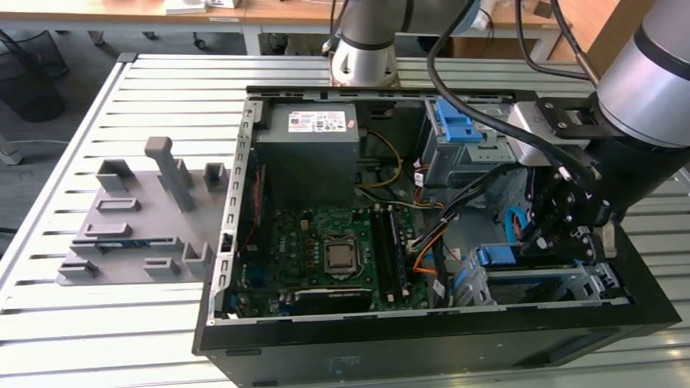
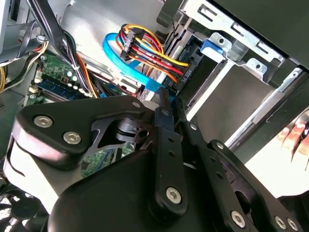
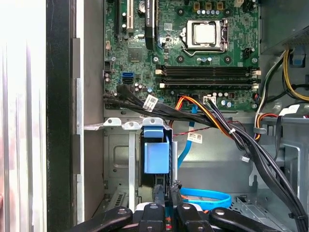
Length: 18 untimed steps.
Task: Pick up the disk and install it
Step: 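Insert the second disk wire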
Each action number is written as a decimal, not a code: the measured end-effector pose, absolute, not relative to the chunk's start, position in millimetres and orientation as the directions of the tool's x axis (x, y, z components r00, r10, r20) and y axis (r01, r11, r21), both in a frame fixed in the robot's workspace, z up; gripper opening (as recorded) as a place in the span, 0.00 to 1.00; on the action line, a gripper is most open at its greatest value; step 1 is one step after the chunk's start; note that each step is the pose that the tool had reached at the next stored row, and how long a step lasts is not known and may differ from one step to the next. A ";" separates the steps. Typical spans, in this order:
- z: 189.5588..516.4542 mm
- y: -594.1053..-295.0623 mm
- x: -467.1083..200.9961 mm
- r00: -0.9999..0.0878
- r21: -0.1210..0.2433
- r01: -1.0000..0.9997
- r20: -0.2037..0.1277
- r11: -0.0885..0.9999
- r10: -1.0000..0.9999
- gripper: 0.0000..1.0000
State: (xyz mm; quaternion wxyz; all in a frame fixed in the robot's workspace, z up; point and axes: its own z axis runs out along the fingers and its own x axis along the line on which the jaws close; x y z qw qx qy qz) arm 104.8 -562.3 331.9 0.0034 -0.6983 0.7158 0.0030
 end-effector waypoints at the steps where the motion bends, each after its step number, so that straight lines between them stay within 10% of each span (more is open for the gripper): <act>1: 331.7 -562.5 104.8 -0.025 0.000 -1.000 -0.009 0.025 -1.000 0.16; 18: 328.9 -563.9 105.2 -0.025 0.000 -1.000 -0.010 0.025 -1.000 0.16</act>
